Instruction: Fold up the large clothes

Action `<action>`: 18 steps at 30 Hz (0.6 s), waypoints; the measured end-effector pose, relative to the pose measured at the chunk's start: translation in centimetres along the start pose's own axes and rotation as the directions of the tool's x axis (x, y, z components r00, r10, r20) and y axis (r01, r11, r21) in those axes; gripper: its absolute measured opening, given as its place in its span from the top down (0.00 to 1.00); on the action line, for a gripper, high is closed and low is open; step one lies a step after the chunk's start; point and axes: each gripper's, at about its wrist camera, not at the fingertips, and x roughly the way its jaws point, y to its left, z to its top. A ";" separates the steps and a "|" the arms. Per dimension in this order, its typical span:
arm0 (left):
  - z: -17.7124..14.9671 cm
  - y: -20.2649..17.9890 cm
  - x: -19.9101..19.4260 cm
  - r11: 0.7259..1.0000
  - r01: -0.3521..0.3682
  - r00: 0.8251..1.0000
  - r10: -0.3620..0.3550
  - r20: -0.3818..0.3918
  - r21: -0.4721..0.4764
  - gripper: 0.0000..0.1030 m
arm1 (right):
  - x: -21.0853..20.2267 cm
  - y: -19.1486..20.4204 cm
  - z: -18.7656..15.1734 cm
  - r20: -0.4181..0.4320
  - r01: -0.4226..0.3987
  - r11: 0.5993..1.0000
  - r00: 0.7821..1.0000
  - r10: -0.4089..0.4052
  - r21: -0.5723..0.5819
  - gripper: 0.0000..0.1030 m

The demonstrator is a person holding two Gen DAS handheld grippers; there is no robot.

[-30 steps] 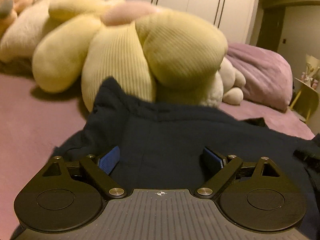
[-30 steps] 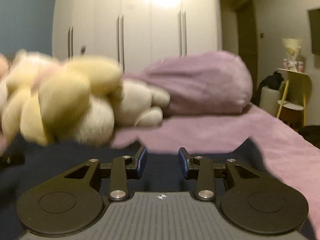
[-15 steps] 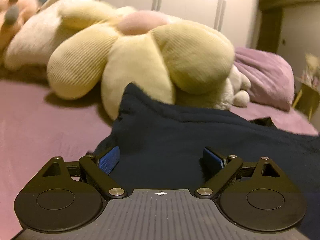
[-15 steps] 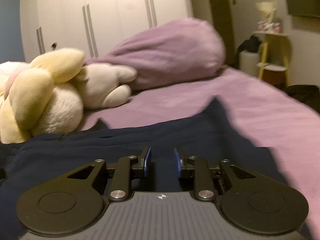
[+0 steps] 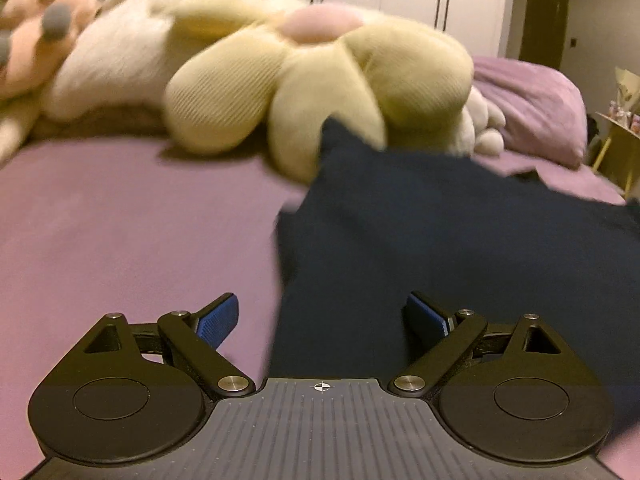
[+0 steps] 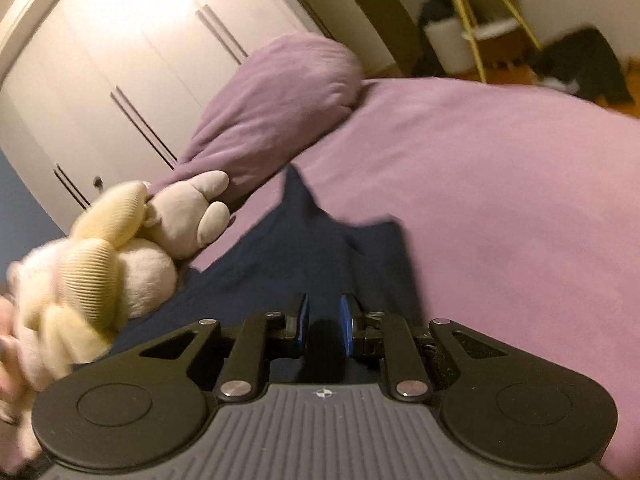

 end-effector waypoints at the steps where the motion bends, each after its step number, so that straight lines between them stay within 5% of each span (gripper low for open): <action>1: -0.8 0.7 -1.2 0.999 0.020 1.000 -0.020 -0.010 -0.029 0.08 | -1.9 -0.9 -0.5 -0.009 0.001 1.000 1.000 0.000 0.025 0.82; 4: -2.6 2.2 -4.2 0.982 0.114 0.991 -0.122 -0.046 -0.150 0.10 | -7.5 -3.9 -2.4 -0.054 0.018 0.992 0.998 -0.011 0.126 0.50; 8: -2.8 2.9 -3.7 0.917 0.221 0.963 -0.259 -0.074 -0.332 0.11 | -9.1 -7.2 -5.3 -0.137 -0.071 0.933 0.983 0.127 0.352 0.50; 16: -2.6 4.3 1.2 0.785 0.182 0.954 -0.286 -0.086 -0.593 0.23 | -4.5 -7.0 -5.5 -0.134 -0.077 0.862 0.977 0.165 0.502 0.54; 18: -2.5 4.2 2.1 0.777 0.185 0.952 -0.294 -0.087 -0.601 0.26 | -3.5 -6.6 -5.3 -0.139 -0.067 0.855 0.977 0.161 0.514 0.53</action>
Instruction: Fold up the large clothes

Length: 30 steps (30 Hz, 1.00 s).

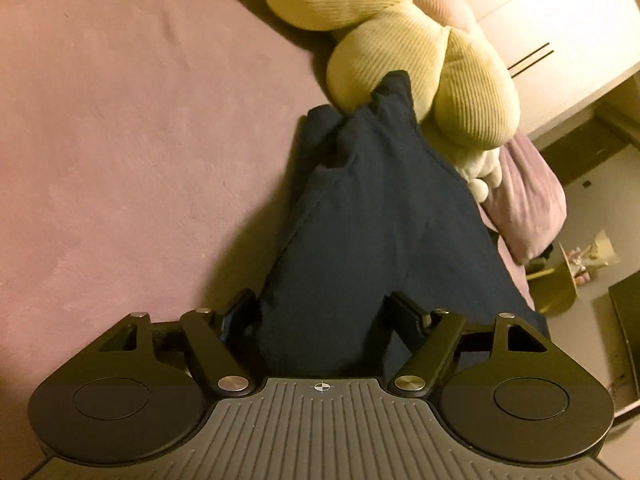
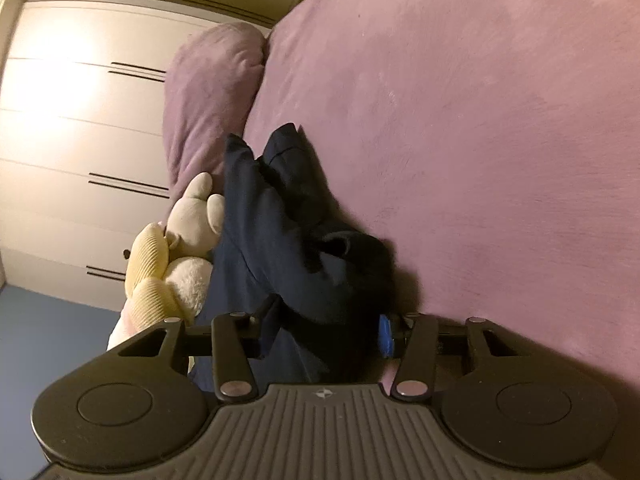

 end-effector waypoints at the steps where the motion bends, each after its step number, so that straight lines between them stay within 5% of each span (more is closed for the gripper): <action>1: 0.2 -0.1 0.3 1.000 0.001 1.000 -0.001 -0.002 0.003 0.28 | 0.4 0.2 0.2 -0.003 -0.004 1.000 1.000 0.004 0.004 0.51; 5: 0.4 -0.1 0.3 0.999 0.021 1.000 -0.021 0.007 -0.028 0.49 | 1.9 0.7 0.4 -0.013 0.003 1.000 1.000 -0.003 0.009 0.53; 9: 0.4 -1.1 -2.1 0.998 0.067 0.997 -0.067 0.045 0.013 0.62 | 2.0 1.8 0.1 0.007 0.030 0.999 1.000 -0.030 -0.016 0.69; 20: -2.5 -1.3 -12.4 0.984 0.137 0.989 -0.142 0.032 0.114 0.64 | -4.3 3.6 -2.3 0.021 0.024 0.994 1.000 -0.022 -0.111 0.77; 27: -7.9 3.3 -18.2 0.993 0.005 0.999 0.000 -0.046 0.117 0.55 | -12.9 0.0 -7.9 -0.038 0.078 0.982 0.996 -0.085 -0.171 0.76; 30: -8.1 4.6 -19.3 0.995 -0.065 0.998 0.066 -0.023 0.072 0.53 | -15.3 -1.3 -9.4 -0.048 0.080 0.981 0.995 -0.090 -0.178 0.67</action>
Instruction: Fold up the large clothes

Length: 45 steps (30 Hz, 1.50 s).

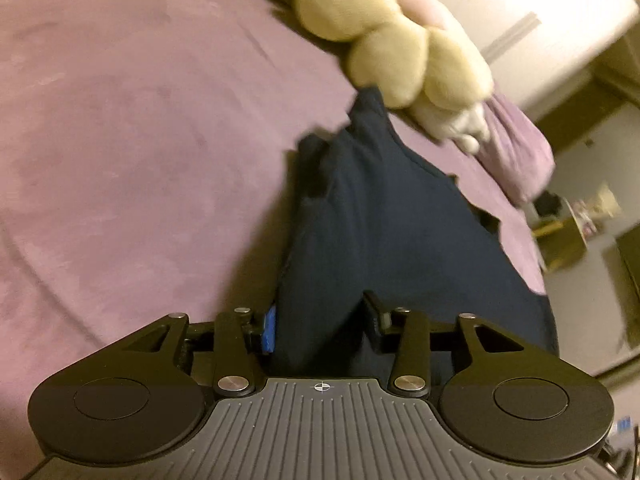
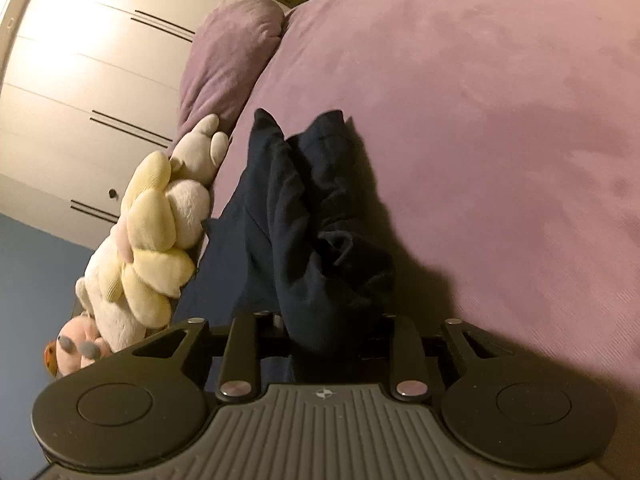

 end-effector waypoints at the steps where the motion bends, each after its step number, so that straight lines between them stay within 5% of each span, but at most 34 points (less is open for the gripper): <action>1: 0.1 0.2 -0.9 1.000 0.000 1.000 0.001 0.030 -0.014 0.51 | -0.6 -0.1 0.1 -0.001 0.020 1.000 1.000 -0.020 0.006 0.64; 4: 0.8 -0.2 -3.1 0.999 -0.044 0.992 0.041 0.115 0.025 0.35 | -2.3 1.3 1.0 0.019 0.072 0.996 0.997 -0.071 -0.045 0.57; 5: 1.0 -0.4 -3.6 0.996 -0.067 0.989 0.060 0.138 0.050 0.33 | -2.9 2.4 1.0 0.049 0.108 0.989 0.993 -0.103 -0.105 0.47; 7: 1.1 -1.1 -3.7 0.992 -0.100 0.983 0.085 0.161 0.083 0.30 | -4.4 4.9 0.6 0.164 0.217 0.940 0.970 -0.178 -0.263 0.34; 9: 1.2 -2.1 -3.0 0.987 -0.124 0.982 0.107 0.156 0.104 0.29 | -5.0 7.3 0.1 0.249 0.283 0.880 0.948 -0.197 -0.381 0.31; 15: 1.2 -8.6 1.0 0.951 -0.148 0.978 0.100 0.183 0.271 0.23 | -0.1 12.7 -0.6 0.173 0.183 0.828 0.979 -0.106 -0.530 0.32; 17: 1.1 -11.1 3.0 0.930 -0.145 0.979 0.085 0.185 0.338 0.17 | 2.7 14.4 -1.3 0.173 0.163 0.802 0.982 -0.075 -0.575 0.53; 19: 1.0 -13.5 5.5 0.913 -0.143 0.980 0.078 0.181 0.382 0.13 | 5.5 16.4 -2.2 0.194 0.163 0.774 0.980 -0.053 -0.612 0.58; 26: 0.8 -16.6 14.2 0.867 -0.239 0.964 0.160 0.211 0.436 0.08 | 13.2 20.3 -3.8 0.215 0.224 0.635 0.972 -0.092 -0.739 0.58; 31: -0.1 -16.3 16.7 0.809 -0.289 0.951 0.181 0.250 0.512 0.05 | 17.4 17.8 -4.6 0.238 0.297 0.545 0.955 -0.177 -0.784 0.58; 38: 1.3 -15.6 16.5 0.795 -0.298 0.949 0.186 0.255 0.529 0.04 | 18.1 17.3 -4.7 0.272 0.335 0.512 0.942 -0.197 -0.791 0.58; 43: 3.3 -14.0 16.4 0.815 -0.310 0.944 0.200 0.264 0.490 0.04 | 16.4 16.5 -0.4 0.409 0.484 0.518 0.875 -0.260 -0.705 0.58; 45: 3.4 -13.7 16.6 0.808 -0.320 0.940 0.204 0.275 0.495 0.04 | 15.9 15.1 1.2 0.404 0.489 0.544 0.872 -0.277 -0.682 0.59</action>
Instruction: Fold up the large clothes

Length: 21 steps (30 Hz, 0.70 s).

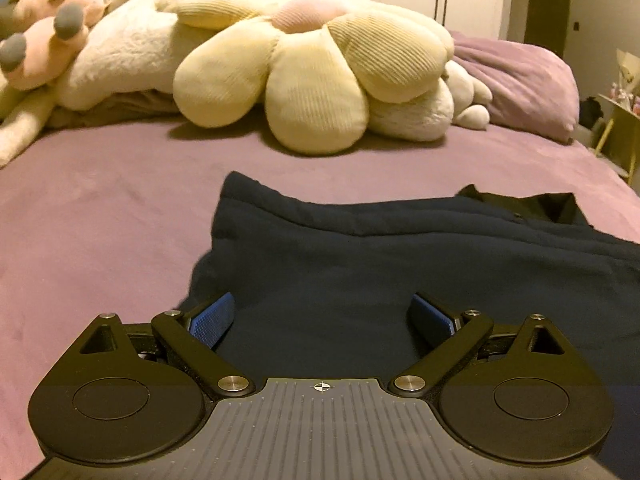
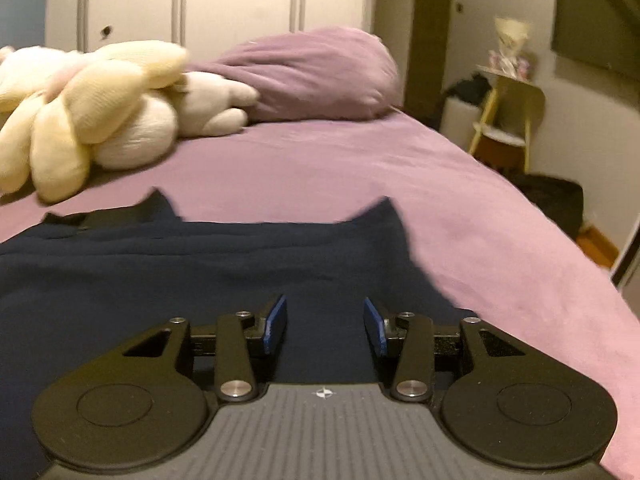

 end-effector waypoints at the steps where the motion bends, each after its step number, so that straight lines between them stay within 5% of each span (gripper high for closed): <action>1: -0.1 0.2 0.2 1.000 0.003 1.000 -0.003 -0.003 -0.012 0.04 | 0.3 -0.6 -0.2 -0.003 -0.008 1.000 1.000 0.008 -0.001 0.59; 11: -0.2 1.7 0.9 0.995 0.033 0.999 -0.034 -0.013 -0.092 0.02 | 1.7 -2.0 -1.6 0.011 -0.063 0.997 0.998 0.062 0.050 0.58; 17: -0.3 5.5 -3.1 0.990 0.101 0.993 -0.107 -0.057 -0.100 0.02 | 1.1 -2.9 -0.5 -0.032 -0.094 0.991 0.995 0.098 0.094 0.58; 21: -2.1 10.1 -6.1 0.979 0.156 0.979 -0.170 -0.110 -0.130 0.02 | -2.9 -3.9 -0.5 -0.061 -0.129 0.977 0.988 0.141 0.167 0.57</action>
